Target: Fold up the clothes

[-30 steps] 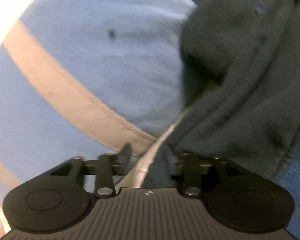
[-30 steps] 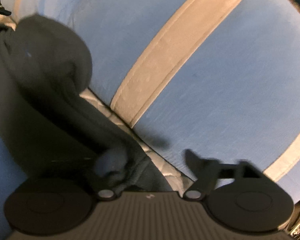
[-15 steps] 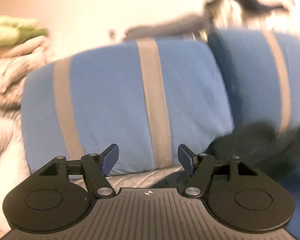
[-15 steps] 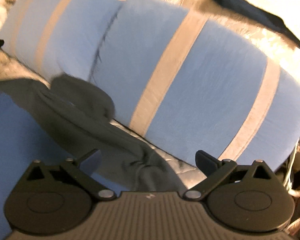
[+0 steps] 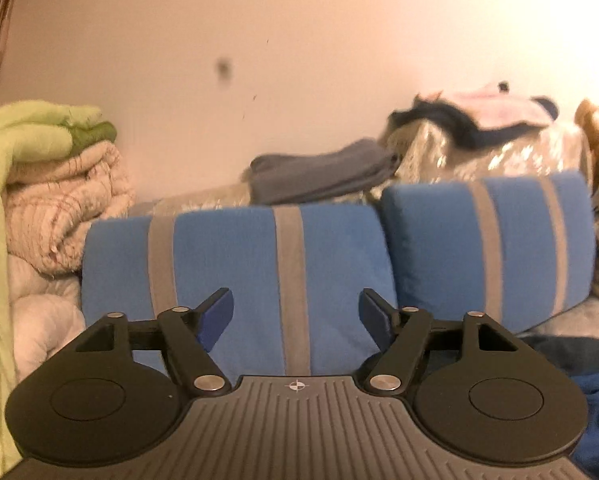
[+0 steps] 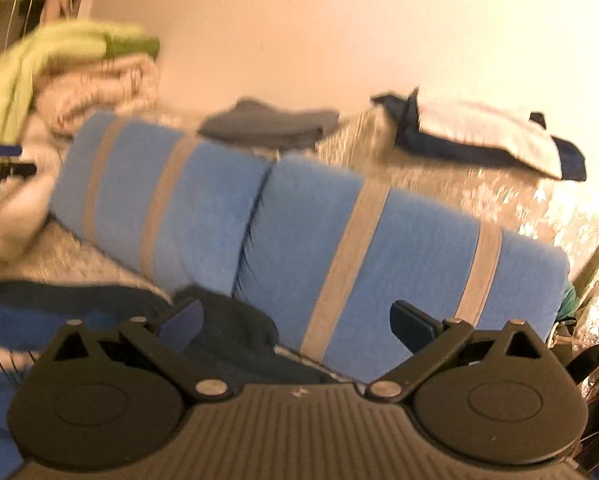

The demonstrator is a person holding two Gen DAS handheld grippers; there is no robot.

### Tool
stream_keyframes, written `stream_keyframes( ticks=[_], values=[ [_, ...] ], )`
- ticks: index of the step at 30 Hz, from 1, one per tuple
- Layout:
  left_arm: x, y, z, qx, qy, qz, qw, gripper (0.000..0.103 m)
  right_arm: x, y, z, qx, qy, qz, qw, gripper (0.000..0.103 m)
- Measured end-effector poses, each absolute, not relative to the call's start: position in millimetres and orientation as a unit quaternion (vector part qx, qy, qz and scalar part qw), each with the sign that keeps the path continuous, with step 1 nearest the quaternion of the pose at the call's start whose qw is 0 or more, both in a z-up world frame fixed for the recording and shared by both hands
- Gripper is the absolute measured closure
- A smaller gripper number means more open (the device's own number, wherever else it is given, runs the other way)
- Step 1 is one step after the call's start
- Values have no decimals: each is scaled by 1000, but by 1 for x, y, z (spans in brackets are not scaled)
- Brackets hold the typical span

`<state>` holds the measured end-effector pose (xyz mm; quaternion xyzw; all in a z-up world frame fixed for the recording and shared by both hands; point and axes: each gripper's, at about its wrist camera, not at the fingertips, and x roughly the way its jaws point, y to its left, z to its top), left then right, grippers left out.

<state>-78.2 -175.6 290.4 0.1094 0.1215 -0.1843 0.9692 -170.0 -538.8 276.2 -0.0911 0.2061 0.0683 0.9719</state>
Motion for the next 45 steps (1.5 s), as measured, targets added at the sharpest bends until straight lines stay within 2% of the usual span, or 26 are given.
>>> stream_keyframes(
  ticks=[4,9,22,31,37,45],
  values=[
    [-97,-155,300,82,119,-184,972,22,-187,-529,295,-76,181,70,978,0],
    [-111,-114,294,21,135,-170,976,20,-200,-498,287,-76,169,99,978,0],
    [-134,-5,234,-102,138,-67,983,20,-161,-391,180,-16,204,174,963,0],
    [-158,61,164,-255,174,28,951,20,-153,-361,119,-2,212,207,955,0],
    [-177,109,103,-397,158,120,896,20,-148,-372,98,35,220,209,952,0],
    [-202,147,50,-509,127,189,830,20,-148,-376,92,65,232,211,947,0]
  ],
)
